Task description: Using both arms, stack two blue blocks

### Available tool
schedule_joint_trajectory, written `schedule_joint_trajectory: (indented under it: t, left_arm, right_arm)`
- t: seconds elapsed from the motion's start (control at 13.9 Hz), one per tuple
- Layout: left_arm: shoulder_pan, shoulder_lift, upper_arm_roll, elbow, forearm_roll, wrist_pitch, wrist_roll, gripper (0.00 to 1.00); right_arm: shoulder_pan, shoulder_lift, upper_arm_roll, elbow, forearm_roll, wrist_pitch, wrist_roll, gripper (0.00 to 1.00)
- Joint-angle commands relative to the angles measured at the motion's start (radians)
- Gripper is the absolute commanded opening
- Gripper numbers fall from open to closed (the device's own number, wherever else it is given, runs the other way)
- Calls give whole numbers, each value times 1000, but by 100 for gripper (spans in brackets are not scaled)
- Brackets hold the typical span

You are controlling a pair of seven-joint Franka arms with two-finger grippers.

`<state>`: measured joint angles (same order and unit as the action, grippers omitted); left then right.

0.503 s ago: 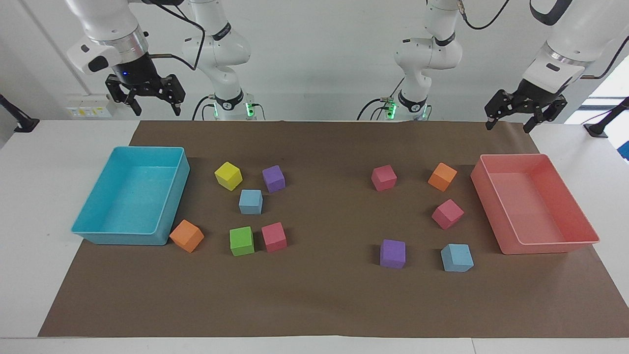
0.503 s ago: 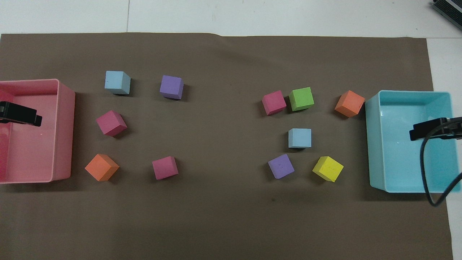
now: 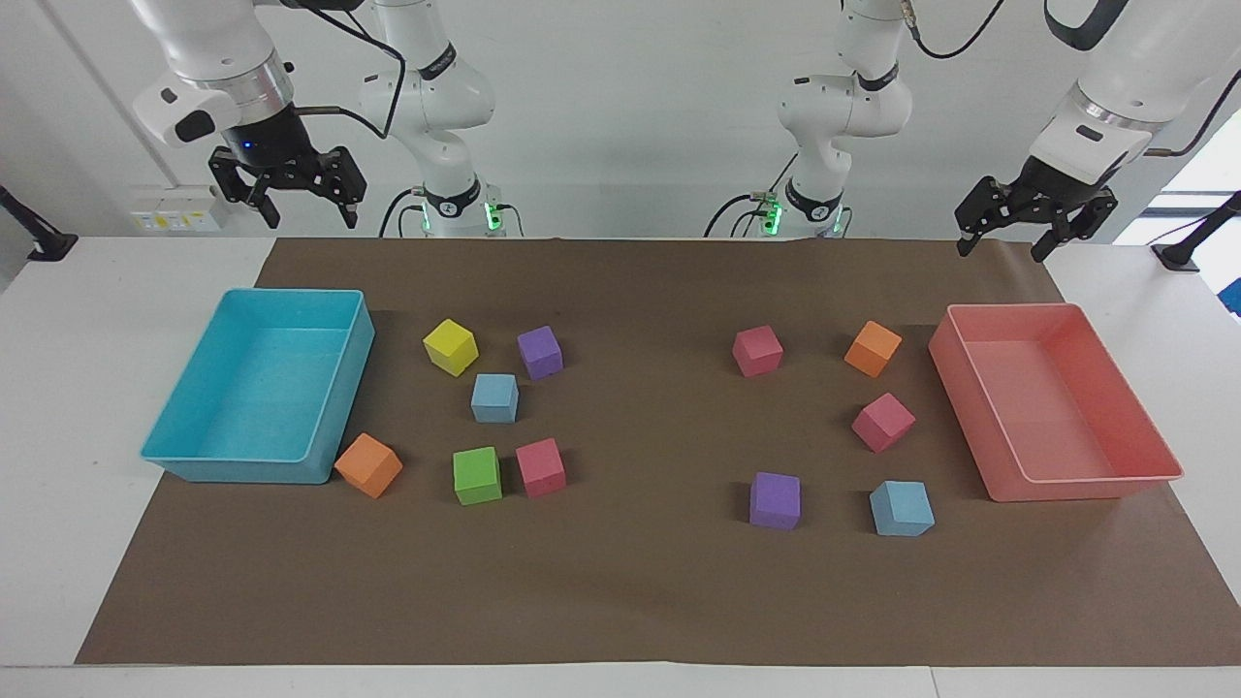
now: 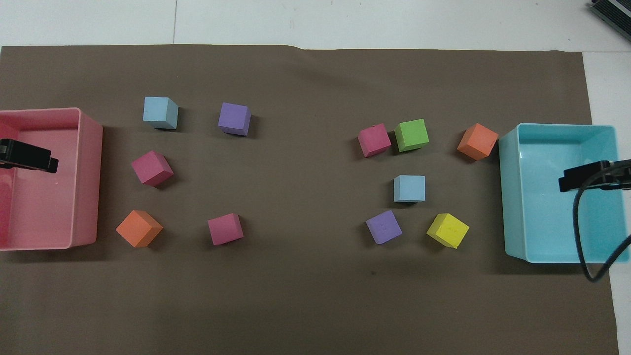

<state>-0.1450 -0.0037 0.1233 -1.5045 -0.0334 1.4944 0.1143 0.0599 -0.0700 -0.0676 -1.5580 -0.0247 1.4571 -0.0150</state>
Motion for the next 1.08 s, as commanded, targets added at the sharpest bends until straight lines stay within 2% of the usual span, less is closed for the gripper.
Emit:
schedule_joint_trajectory:
  t: [0.0, 1.01]
  left_arm:
    - [10, -27, -8, -28, -3, -5, -7, 100]
    - [10, -27, -8, -28, -3, -5, -7, 100]
  right_arm:
    - [-3, -10, 5, -4, 3, -1, 1, 100]
    - [-3, -22, 3, -22, 5, 0, 3, 100]
